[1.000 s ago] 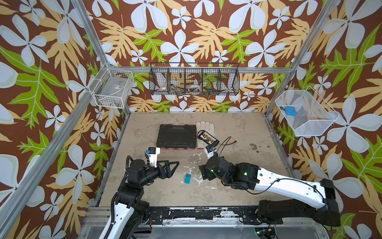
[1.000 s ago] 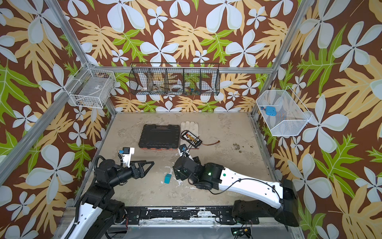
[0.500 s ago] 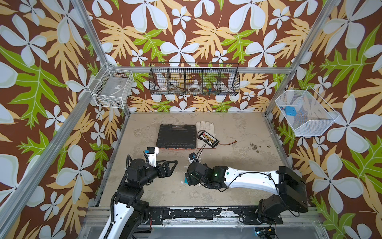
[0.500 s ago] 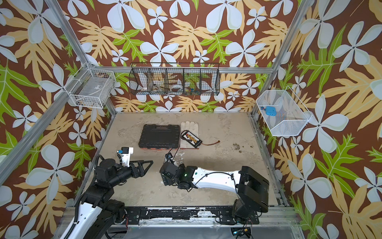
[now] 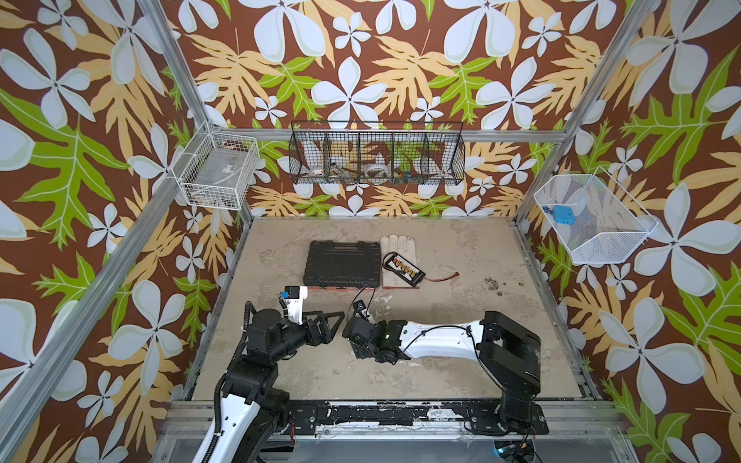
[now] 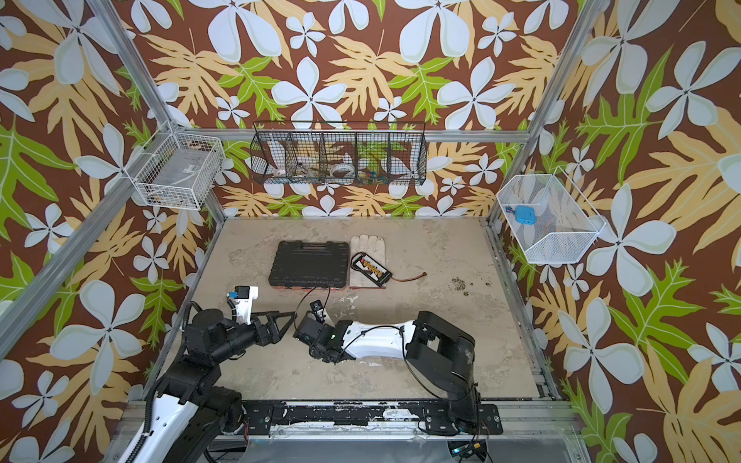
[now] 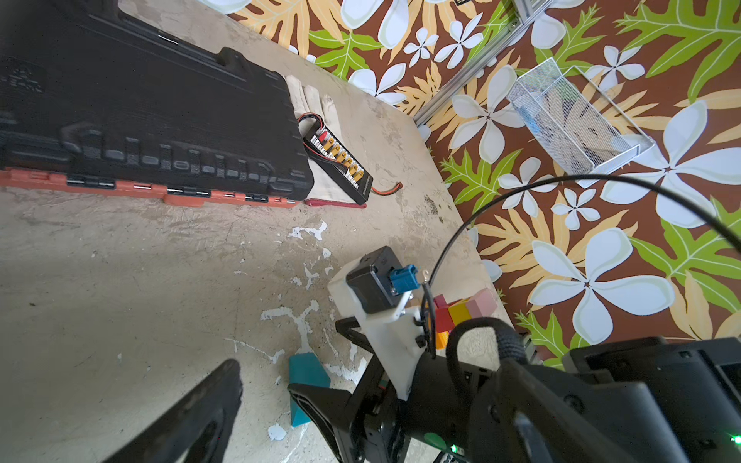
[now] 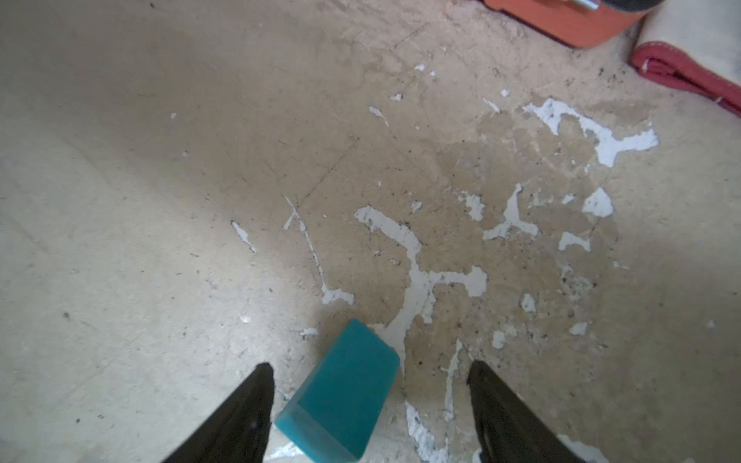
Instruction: Build the wood block tower
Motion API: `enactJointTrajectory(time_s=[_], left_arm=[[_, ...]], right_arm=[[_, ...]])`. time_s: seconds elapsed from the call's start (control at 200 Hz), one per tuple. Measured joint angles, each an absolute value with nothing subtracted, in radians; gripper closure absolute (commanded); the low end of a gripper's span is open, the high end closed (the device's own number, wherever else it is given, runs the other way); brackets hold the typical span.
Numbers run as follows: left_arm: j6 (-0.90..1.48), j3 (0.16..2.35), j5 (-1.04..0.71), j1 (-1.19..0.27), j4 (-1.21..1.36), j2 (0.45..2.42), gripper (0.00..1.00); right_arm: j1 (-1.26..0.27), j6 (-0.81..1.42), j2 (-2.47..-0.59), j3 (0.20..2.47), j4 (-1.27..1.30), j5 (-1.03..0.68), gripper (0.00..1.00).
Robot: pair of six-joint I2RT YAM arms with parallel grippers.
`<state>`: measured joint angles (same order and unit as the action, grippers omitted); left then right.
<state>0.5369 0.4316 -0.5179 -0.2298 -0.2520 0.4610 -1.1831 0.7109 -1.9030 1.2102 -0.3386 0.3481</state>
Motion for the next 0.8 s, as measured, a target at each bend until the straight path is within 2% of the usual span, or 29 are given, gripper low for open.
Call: enactJointTrajectory(time_s=[0.385, 0.536, 0.721, 0.801], left_arm=[[0.541, 0.423, -0.525, -0.230, -0.248, 0.449, 0.00], [0.541, 0.420, -0.529, -0.230, -0.244, 0.445, 0.00], [0.542, 0.414, -0.529, -0.230, -0.237, 0.443, 0.00], [0.546, 0.408, -0.532, -0.230, -0.231, 0.449, 0.00]], right_arm=[[-1.182, 0.733, -1.908, 1.187, -0.363, 0.369, 0.57], [-1.184, 0.736, -1.876, 1.145, -0.358, 0.358, 0.51], [-1.195, 0.752, -1.816, 1.073, -0.355, 0.356, 0.50], [-1.198, 0.760, -1.784, 1.035, -0.356, 0.360, 0.43]])
